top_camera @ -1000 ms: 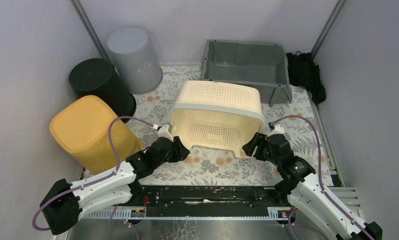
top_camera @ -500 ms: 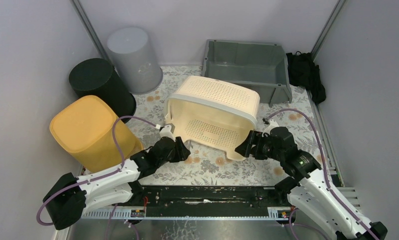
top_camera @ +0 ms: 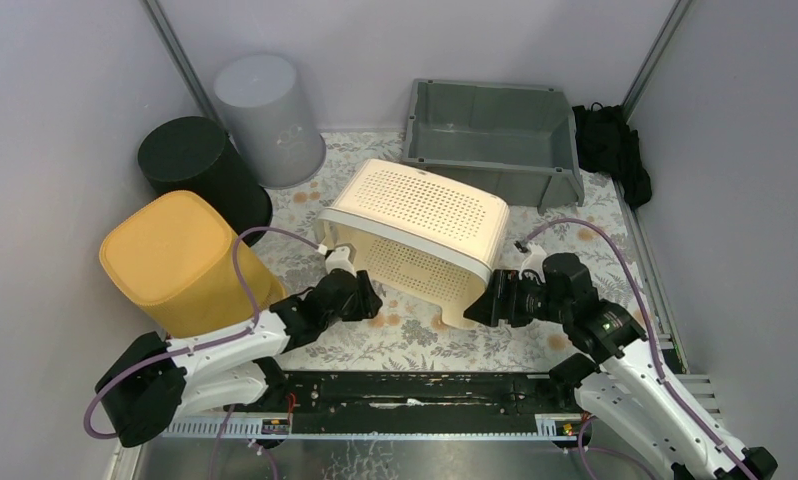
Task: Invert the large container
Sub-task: Turn the container upside down at the center of the board.
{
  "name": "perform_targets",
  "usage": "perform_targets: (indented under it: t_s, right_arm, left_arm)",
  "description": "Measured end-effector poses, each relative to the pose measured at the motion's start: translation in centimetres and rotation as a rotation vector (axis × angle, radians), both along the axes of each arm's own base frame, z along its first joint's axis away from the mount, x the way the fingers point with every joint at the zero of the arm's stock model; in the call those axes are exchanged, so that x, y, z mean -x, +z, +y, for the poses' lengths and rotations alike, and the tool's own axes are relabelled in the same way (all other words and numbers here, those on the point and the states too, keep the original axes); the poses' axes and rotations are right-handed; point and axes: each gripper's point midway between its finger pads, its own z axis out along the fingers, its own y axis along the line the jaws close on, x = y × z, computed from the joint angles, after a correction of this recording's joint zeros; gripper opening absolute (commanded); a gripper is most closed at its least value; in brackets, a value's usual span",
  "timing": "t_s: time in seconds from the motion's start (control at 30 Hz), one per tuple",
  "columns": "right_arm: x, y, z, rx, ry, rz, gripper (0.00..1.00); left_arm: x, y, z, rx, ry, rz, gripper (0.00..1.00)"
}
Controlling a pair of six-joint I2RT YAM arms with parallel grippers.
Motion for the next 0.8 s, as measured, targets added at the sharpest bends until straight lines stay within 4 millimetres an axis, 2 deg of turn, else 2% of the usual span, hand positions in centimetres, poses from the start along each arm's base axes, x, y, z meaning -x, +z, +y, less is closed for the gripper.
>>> perform_targets:
  t_s: [0.17, 0.3, 0.4, 0.63, 0.7, 0.8]
  right_arm:
    - [0.5, 1.0, 0.0, -0.001, 0.038, -0.020, 0.79]
    - [0.3, 3.6, -0.1, -0.011, 0.048, -0.085, 0.79]
    - [-0.3, 6.4, -0.4, -0.021, 0.023, -0.161, 0.79]
    - [-2.8, 13.3, -1.6, -0.025, -0.103, -0.329, 0.78]
    - [-4.1, 14.6, -2.0, 0.006, -0.147, -0.351, 0.78]
    - [-6.2, 15.6, -2.4, 0.063, -0.207, -0.376, 0.78]
  left_arm:
    - [-0.9, 1.0, -0.4, 0.001, 0.002, -0.023, 0.56]
    - [-1.7, 1.9, -0.5, 0.006, 0.007, -0.046, 0.56]
    - [-2.1, 2.6, -0.6, 0.011, 0.010, -0.057, 0.56]
    - [-2.5, 5.7, -1.8, 0.069, -0.021, -0.093, 0.56]
    - [-2.3, 6.7, -1.9, 0.088, -0.031, -0.102, 0.56]
    - [-1.7, 7.1, -1.7, 0.095, -0.042, -0.096, 0.56]
